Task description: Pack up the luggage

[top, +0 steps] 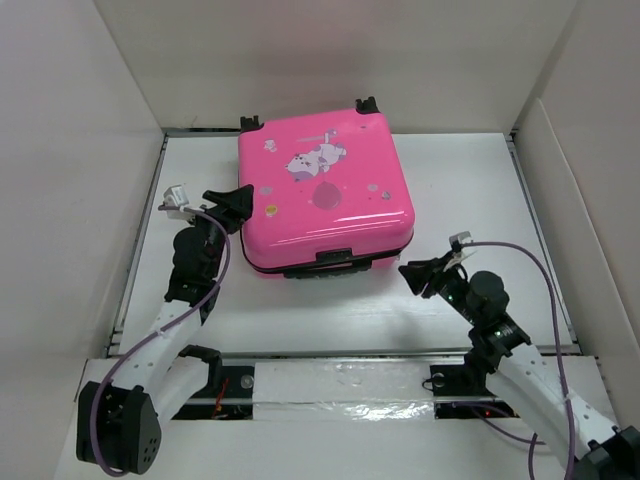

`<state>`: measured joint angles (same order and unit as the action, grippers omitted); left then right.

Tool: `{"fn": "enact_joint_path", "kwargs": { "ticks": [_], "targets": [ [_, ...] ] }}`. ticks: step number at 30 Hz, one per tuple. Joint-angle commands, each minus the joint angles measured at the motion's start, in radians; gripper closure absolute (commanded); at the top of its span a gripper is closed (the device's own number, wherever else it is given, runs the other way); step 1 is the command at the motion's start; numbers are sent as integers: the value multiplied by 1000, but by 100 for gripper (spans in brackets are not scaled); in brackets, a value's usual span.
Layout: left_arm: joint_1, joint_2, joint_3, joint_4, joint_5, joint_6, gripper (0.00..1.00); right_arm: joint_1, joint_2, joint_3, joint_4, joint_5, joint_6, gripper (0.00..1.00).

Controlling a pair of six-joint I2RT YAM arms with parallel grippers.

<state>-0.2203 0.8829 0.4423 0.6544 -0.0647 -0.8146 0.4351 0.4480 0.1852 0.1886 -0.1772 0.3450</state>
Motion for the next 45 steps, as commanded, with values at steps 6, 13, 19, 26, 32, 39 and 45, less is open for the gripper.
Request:
{"fn": "enact_joint_path", "kwargs": {
  "ticks": [6, 13, 19, 26, 32, 39, 45],
  "targets": [
    [6, 8, 27, 5, -85, 18, 31, 16, 326, 80, 199, 91, -43, 55],
    [53, 22, -23, -27, -127, 52, 31, 39, 480, 103, 341, 143, -60, 52],
    [65, 18, -59, -47, -119, 94, 31, 39, 531, 85, 423, 168, -64, 51],
    [65, 68, -129, -45, -92, 101, 33, 48, 551, 65, 529, 194, -87, 60],
    [65, 77, -157, -50, -40, 92, 37, 48, 572, 74, 591, 199, -81, 85],
    [3, 87, -198, -27, 3, 101, 52, 126, 592, 69, 623, 240, -75, 100],
    [-69, 180, -249, 80, 54, 43, 58, 313, 593, 137, 404, 307, -43, 100]
  ]
}}
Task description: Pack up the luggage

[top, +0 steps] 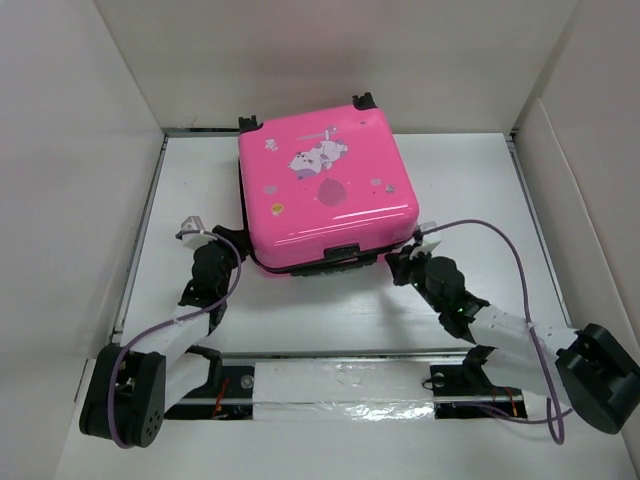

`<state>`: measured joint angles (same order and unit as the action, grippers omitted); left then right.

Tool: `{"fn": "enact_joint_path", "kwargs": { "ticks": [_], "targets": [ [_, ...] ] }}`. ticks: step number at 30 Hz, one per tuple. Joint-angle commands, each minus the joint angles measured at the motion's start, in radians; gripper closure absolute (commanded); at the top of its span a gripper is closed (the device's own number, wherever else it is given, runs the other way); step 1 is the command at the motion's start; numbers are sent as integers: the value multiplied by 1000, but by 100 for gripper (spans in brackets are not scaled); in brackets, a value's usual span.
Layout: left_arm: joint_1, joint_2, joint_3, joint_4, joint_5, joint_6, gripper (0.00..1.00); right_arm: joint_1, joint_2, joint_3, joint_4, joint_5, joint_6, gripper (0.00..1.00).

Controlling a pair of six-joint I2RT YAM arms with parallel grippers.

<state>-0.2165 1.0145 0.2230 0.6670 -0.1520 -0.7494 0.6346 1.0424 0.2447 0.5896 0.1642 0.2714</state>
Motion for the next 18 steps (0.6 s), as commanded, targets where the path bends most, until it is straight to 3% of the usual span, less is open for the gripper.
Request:
{"fn": "enact_joint_path", "kwargs": {
  "ticks": [1, 8, 12, 18],
  "targets": [
    [-108, 62, -34, 97, 138, -33, 58, 184, 4, 93, -63, -25, 35, 100],
    [-329, 153, 10, 177, 20, -97, 59, 495, 117, 295, -303, 26, 66, 100],
    [-395, 197, 27, 227, 6, -145, 59, 597, 266, 456, -309, -55, 36, 100],
    [-500, 211, 41, 243, -69, -180, 59, 721, 536, 824, -364, -153, -44, 100]
  ]
}}
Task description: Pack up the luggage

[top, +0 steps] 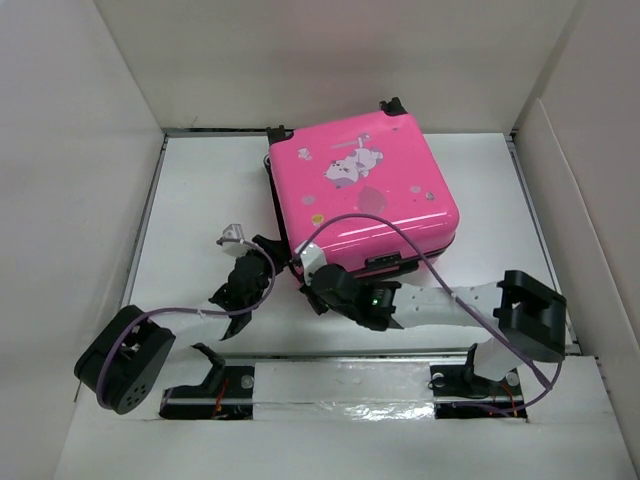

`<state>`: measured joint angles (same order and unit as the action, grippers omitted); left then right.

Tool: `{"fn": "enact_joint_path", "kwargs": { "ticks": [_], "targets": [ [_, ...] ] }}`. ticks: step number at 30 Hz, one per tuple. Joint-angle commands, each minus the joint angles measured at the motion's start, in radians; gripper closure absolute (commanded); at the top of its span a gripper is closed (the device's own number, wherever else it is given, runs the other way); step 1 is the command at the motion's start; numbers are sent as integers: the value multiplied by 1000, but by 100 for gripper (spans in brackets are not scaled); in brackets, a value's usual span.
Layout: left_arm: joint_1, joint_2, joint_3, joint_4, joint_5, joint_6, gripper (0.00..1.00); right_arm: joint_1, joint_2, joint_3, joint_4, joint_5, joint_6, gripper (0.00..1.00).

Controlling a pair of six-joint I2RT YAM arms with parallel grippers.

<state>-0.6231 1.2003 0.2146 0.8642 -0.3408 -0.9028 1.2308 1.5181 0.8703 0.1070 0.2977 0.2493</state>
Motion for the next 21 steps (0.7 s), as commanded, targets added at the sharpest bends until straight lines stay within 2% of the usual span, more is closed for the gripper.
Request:
{"fn": "enact_joint_path", "kwargs": {
  "ticks": [1, 5, 8, 10, 12, 13, 14, 17, 21],
  "targets": [
    [-93, 34, 52, 51, 121, -36, 59, 137, 80, 237, 123, -293, -24, 100],
    [-102, 94, 48, 114, 131, -87, 58, 157, 163, 318, 197, -341, 2, 100],
    [-78, 75, 49, 102, 95, -78, 52, 157, 108, 213, 249, -270, 8, 100],
    [-34, 6, 55, 34, 85, -50, 36, 141, 6, 80, 279, -226, 25, 100],
    [61, -65, 81, -32, 97, -30, 26, 99, -103, -8, 292, -236, 60, 100],
    [95, -89, 91, -72, 108, -22, 24, 87, -137, -87, 307, -245, 67, 100],
    [152, -108, 116, -86, 120, -10, 19, 69, -166, -121, 312, -259, 71, 100],
    [213, -111, 253, -188, 160, 28, 14, 68, -257, -201, 274, -290, 84, 100],
    [266, 35, 435, -246, 215, 47, 12, 68, -328, -257, 200, -356, 88, 100]
  ]
}}
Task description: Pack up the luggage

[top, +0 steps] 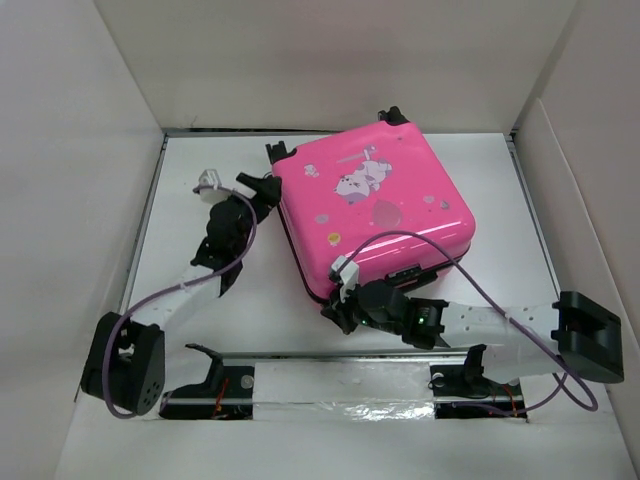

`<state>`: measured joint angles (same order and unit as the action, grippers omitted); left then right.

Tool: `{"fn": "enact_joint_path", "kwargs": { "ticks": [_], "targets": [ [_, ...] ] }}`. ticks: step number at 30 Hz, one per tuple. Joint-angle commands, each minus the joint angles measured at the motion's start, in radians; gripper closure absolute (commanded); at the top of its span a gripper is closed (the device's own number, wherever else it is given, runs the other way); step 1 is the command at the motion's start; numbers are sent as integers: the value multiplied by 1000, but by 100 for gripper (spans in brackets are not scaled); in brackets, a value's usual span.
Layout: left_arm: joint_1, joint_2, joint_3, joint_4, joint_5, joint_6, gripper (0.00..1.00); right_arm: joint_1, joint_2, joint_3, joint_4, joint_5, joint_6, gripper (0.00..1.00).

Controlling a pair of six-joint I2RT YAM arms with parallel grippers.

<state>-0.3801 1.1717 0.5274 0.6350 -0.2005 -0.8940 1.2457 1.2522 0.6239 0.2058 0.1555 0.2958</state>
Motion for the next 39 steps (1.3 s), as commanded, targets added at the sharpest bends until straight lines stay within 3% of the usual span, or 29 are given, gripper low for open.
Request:
{"fn": "enact_joint_path", "kwargs": {
  "ticks": [1, 8, 14, 26, 30, 39],
  "targets": [
    [50, 98, 155, -11, 94, 35, 12, 54, -75, -22, 89, -217, 46, 100],
    [135, 443, 540, -93, 253, 1, 12, 54, -138, -73, 69, -217, 62, 100],
    [144, 592, 707, -178, 297, 9, 12, 54, -143, -62, 80, -209, 57, 100],
    [153, 756, 823, -129, 354, -42, 18, 54, -139, -73, 81, -197, 68, 100],
    [162, 784, 801, -46, 372, -94, 31, 54, -145, -70, 70, -185, 65, 100],
    [162, 832, 783, 80, 400, -180, 47, 54, -148, -75, 57, -160, 65, 100]
  ]
}}
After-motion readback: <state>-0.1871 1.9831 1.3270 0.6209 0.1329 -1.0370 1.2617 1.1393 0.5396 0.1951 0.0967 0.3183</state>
